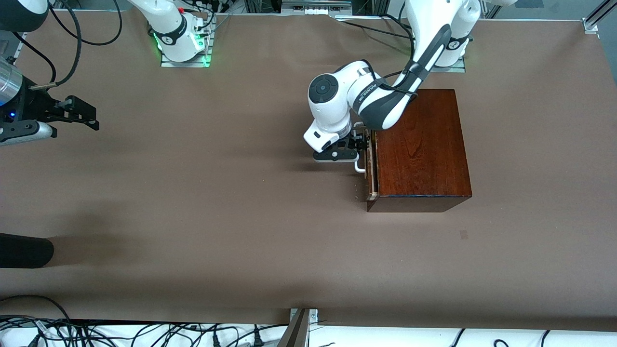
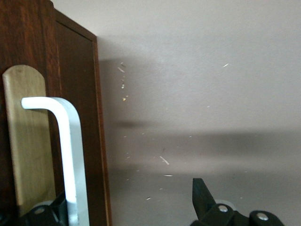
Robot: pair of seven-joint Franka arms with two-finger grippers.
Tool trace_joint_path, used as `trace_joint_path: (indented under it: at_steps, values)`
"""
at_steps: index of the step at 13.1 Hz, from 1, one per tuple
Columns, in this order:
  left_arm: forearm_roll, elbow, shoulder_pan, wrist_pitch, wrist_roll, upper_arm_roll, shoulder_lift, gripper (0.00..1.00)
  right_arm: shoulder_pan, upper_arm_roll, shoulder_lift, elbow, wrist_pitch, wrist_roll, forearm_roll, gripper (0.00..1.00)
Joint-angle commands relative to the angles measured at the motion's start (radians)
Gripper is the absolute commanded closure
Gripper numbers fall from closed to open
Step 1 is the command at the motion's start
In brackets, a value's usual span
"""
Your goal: Open drawer, take yellow block, close drawer
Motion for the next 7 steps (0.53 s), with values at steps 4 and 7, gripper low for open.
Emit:
trace_joint_path:
  at_steps: [4,7]
  values:
    - [-0.017,0.161,-0.089,0.059,-0.108,-0.006,0.134,0.00,-0.003,0.001,0.000,0.015,-0.015,0.001,0.008,0.00]
    - [-0.020,0.182,-0.101,0.059,-0.122,-0.007,0.137,0.00,-0.003,0.001,0.002,0.015,-0.015,-0.001,0.008,0.00]
